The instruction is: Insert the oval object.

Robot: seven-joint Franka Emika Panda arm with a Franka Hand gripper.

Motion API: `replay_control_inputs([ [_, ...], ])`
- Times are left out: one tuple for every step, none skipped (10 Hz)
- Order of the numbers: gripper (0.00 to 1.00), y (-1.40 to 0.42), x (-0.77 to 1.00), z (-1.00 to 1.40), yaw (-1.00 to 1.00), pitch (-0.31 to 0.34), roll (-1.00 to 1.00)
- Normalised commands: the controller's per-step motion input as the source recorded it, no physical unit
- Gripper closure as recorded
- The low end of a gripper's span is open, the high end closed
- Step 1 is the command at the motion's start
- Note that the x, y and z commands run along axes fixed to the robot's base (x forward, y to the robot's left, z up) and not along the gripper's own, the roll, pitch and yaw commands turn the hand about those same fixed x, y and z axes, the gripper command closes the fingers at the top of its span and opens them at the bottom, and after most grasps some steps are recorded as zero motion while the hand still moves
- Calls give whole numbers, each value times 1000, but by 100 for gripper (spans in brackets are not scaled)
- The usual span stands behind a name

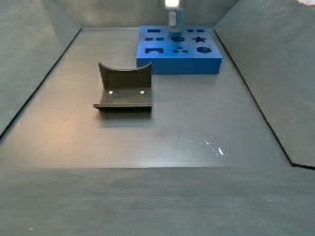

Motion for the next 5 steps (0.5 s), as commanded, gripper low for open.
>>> replay_control_inputs([
  [100,0,-20,-383,-3,-101,0],
  [100,0,0,-354,-14,-61,0],
  [100,0,0,-271,0,-151,-91],
  [100,0,0,-146,0,-54,-63],
  [100,0,0,0,0,0,0],
])
